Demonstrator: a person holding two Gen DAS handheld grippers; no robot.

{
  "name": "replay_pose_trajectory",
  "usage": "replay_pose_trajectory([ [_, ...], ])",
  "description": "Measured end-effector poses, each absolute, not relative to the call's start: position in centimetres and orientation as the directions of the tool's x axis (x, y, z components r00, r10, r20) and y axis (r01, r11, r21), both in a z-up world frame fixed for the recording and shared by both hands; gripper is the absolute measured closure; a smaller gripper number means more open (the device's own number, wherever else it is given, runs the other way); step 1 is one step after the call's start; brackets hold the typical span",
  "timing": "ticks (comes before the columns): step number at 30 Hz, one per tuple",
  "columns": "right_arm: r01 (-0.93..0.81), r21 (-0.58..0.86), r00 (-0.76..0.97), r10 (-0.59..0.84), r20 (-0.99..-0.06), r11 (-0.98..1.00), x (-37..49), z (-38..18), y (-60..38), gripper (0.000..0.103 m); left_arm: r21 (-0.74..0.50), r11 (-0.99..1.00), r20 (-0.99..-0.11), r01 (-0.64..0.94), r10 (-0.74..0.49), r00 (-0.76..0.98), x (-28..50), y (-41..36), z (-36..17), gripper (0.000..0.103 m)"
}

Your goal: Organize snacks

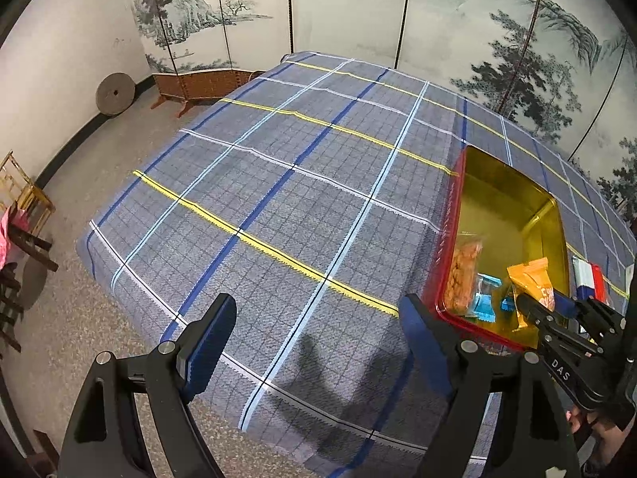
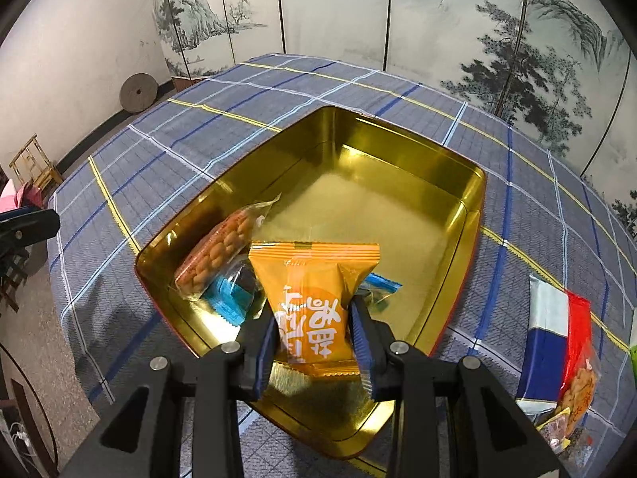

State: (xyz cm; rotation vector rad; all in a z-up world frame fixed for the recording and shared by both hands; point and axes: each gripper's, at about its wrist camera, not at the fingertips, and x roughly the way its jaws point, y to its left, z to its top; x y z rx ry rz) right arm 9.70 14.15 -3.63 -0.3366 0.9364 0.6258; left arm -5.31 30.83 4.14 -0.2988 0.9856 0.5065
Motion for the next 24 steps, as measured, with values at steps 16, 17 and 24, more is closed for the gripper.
replay_pose_trajectory([
  [16,-0.619,0.031,0.413,0.359,-0.837,0.785,10.0,-4.3,13.9,0.056,-0.011,0.859,-0.856,-0.512,0.257,0.448,-5.2,30.1,3.9,0.022],
  [17,-0.621,0.043,0.41,0.371,-0.833,0.783,10.0,-4.2,13.8,0.055,-0.011,0.859,-0.856,-0.511,0.256,0.449,-5.1,29.9,3.9,0.022],
  [24,-0.65,0.035,0.426,0.402,-0.811,0.759,8.9,-2.6,13.2,0.053,-0.016,0.876,-0.852,-0.482,0.24,0.465,-4.7,28.5,4.2,0.022],
])
